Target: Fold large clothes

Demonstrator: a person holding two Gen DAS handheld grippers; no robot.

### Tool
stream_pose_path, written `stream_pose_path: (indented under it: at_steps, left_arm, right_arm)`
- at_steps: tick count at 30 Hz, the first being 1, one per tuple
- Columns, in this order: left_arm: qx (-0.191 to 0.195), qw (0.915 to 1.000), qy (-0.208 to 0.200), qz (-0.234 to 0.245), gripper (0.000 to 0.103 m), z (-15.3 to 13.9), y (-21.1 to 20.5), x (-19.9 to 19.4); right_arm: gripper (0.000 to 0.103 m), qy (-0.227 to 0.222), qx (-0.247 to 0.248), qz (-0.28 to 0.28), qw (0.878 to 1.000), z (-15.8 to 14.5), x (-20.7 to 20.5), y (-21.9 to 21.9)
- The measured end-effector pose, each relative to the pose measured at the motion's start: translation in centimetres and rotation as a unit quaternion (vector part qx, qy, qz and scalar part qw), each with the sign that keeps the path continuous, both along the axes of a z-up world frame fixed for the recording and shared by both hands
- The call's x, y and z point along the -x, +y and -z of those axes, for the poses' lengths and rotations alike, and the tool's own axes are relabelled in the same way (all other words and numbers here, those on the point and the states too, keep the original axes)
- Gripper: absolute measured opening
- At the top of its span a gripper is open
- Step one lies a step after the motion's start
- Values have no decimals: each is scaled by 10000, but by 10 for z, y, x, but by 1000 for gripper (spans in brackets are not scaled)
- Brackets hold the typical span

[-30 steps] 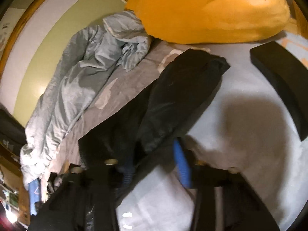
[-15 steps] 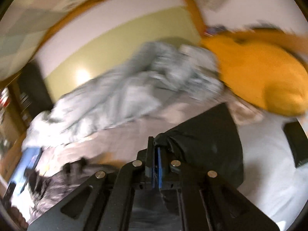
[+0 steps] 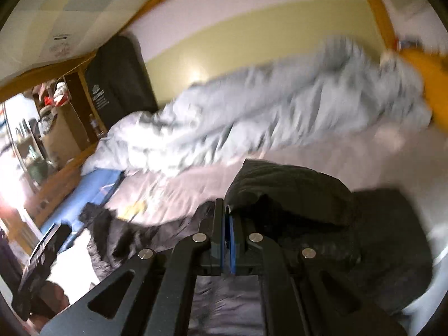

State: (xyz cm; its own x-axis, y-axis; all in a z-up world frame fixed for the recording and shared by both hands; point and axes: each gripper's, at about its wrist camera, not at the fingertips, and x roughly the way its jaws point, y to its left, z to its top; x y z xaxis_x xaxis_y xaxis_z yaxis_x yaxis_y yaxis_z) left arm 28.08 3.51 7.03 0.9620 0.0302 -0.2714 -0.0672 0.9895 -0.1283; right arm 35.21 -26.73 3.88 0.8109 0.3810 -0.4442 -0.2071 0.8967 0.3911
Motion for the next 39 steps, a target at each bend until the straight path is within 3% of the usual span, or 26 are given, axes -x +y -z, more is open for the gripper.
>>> stream_pose_path:
  at_steps: [2,5,8,9,10,12,18,22,25,29,32,34,35,39]
  left_arm:
    - [-26,9998,109,-162,103,8,8,-8]
    - [194,9994,250,-100,103,17,17,-17]
    - [160,9992,362,-72,103,23,14,-23]
    - [129,9992,380,-70,103,25,11,-25]
    - [107,9992,394,-45,103,26,8,-25]
    - [105,9990,424,66,103,28,1,-27]
    - [84,9976,443,528,103,35,-25,-28]
    - [172,9909,557,1209,103,40,-47,-30]
    - [211,9793,808,1845,103,45,-72,-34]
    - [-331,9599,1233,2496,103,56,-127,-38]
    - [-953,9526,1504,2467,103,69,-165,-41]
    - [-1131,9477,1773,2403,103,79,-180,-49]
    - [-1171,9454,1946,2338,103,86,-185,-56]
    - [-1433,9475,2279,1723,97,107,-182,-78]
  right_arm:
    - [3,217,-99,8,9997,33,-4,7]
    - [3,665,131,-116,9976,74,-13,16]
    - [6,1013,48,-507,9935,86,-20,17]
    - [13,1056,114,-522,9930,87,-20,17]
    - [31,1120,153,-587,9919,90,-19,17]
    - [53,1246,92,-627,9902,93,-19,14]
    - [67,1026,-41,-408,9939,76,-11,-6]
    - [68,648,171,344,9972,53,1,-38]
    - [68,454,474,892,9938,39,12,-62]
    - [68,580,543,1269,9887,38,16,-95]
    - [64,991,876,1286,9828,53,3,-109]
    - [46,1254,787,1302,9804,66,-7,-119]
    - [43,1437,634,1277,9793,72,-11,-125]
    - [39,1604,424,1170,9792,80,-11,-133]
